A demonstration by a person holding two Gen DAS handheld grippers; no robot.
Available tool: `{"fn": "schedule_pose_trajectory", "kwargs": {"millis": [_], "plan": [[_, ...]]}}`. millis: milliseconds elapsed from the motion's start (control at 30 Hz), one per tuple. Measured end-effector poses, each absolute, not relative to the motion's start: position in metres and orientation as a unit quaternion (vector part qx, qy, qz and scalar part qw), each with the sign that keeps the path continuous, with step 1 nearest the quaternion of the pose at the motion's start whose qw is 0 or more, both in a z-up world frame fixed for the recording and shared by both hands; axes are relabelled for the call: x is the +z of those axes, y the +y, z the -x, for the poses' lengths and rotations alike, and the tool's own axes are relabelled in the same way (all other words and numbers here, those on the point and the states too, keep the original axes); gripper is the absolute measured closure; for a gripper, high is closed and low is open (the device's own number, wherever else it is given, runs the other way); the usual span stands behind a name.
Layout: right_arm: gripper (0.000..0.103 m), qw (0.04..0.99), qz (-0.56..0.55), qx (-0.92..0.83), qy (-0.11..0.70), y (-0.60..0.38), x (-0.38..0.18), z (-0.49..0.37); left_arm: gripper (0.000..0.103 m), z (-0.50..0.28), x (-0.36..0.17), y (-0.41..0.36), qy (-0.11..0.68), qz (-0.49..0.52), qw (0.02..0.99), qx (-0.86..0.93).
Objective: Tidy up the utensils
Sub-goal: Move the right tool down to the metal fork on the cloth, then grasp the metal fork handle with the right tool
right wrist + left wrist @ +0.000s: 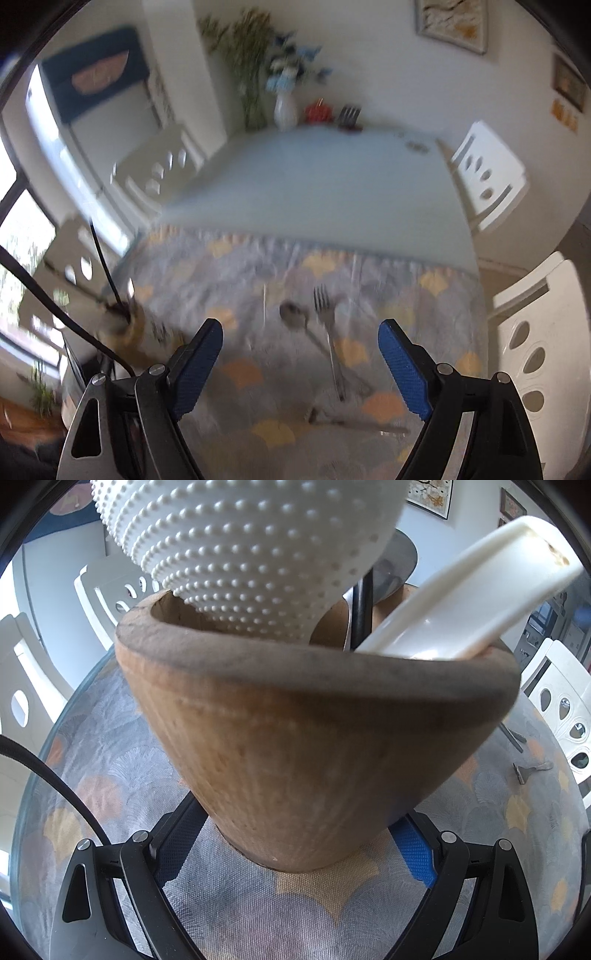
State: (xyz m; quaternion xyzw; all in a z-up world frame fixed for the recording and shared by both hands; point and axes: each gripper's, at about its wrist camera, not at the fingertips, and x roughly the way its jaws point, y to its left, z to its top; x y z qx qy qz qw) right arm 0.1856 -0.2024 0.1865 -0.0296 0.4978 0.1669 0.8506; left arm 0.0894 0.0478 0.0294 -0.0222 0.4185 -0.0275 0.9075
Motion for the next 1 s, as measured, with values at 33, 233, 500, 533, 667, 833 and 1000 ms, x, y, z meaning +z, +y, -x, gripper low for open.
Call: {"fn": "schedule_pose_trajectory", "kwargs": {"millis": [33, 233, 500, 533, 667, 833, 1000], "plan": [[0.018, 0.834, 0.042, 0.179, 0.519, -0.2, 0.172, -0.186, 0.01, -0.089, 0.029, 0.046, 0.418, 0.021, 0.908, -0.027], [0.029, 0.698, 0.234, 0.182, 0.653, -0.173, 0.048, -0.17, 0.01, -0.09, 0.031, 0.048, 0.419, 0.021, 0.908, -0.027], [0.031, 0.68, 0.284, 0.203, 0.644, -0.165, 0.013, -0.163, 0.009, -0.089, 0.032, 0.05, 0.419, 0.021, 0.908, -0.027], [0.032, 0.683, 0.282, 0.204, 0.642, -0.167, 0.012, -0.166, 0.009, -0.089, 0.032, 0.05, 0.419, 0.021, 0.908, -0.027], [0.033, 0.682, 0.253, 0.215, 0.652, -0.176, 0.004, -0.178, 0.009, -0.089, 0.032, 0.05, 0.419, 0.021, 0.907, -0.027], [0.056, 0.685, 0.173, 0.218, 0.674, -0.191, 0.007, -0.19, 0.009, -0.089, 0.032, 0.05, 0.419, 0.022, 0.907, -0.027], [0.076, 0.697, 0.133, 0.206, 0.674, -0.196, 0.012, -0.191, 0.009, -0.089, 0.033, 0.05, 0.419, 0.023, 0.907, -0.028]]}}
